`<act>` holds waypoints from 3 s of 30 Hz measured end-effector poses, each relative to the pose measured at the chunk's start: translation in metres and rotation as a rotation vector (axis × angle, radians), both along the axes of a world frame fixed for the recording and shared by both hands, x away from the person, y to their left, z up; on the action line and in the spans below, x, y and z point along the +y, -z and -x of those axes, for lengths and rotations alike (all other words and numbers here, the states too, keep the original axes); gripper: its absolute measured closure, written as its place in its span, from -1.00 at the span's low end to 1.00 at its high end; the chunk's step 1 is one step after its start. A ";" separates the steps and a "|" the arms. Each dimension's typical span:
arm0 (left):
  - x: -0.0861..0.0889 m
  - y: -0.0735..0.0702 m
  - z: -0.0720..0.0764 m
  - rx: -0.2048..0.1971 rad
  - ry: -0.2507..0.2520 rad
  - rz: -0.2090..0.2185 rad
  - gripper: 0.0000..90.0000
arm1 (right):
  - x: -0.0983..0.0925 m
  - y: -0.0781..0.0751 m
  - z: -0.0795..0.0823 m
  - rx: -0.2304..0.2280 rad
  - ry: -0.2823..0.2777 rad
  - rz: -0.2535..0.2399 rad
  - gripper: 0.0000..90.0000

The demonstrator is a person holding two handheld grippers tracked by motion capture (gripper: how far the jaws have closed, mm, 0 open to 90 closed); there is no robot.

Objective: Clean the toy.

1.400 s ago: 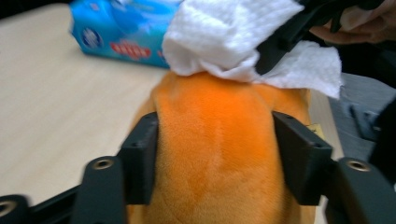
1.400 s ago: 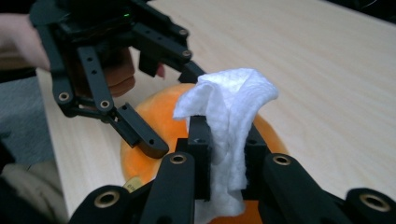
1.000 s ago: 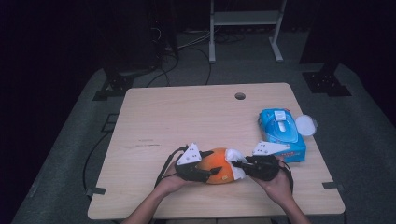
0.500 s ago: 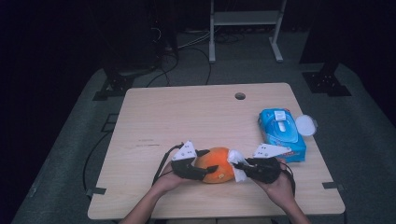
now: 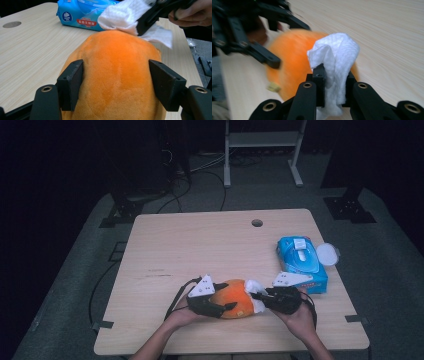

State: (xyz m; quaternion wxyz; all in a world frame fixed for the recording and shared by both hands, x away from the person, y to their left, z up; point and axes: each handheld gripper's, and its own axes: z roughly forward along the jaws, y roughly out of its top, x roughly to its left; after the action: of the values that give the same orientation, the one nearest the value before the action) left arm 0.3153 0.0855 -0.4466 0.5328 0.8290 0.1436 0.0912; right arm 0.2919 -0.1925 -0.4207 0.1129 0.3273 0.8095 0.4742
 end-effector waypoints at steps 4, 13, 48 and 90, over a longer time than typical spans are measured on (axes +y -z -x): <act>-0.002 0.000 0.000 -0.003 0.001 -0.002 -0.34 | 0.000 -0.004 0.001 -0.006 0.016 -0.003 0.76; -0.001 0.000 -0.001 -0.006 0.004 0.001 -0.35 | -0.001 -0.002 -0.001 0.004 0.007 0.009 0.76; -0.009 -0.007 0.000 -0.025 0.026 -0.019 -0.49 | 0.016 -0.016 0.009 -0.067 -0.035 0.012 0.76; -0.015 0.007 -0.001 0.015 -0.020 -0.076 -0.24 | 0.031 -0.017 0.016 -0.089 -0.072 0.040 0.75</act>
State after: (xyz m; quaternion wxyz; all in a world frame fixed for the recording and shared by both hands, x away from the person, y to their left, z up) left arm 0.3163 0.0702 -0.4535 0.4989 0.8477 0.1525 0.0958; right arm 0.2763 -0.1616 -0.4032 0.1384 0.2743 0.8242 0.4757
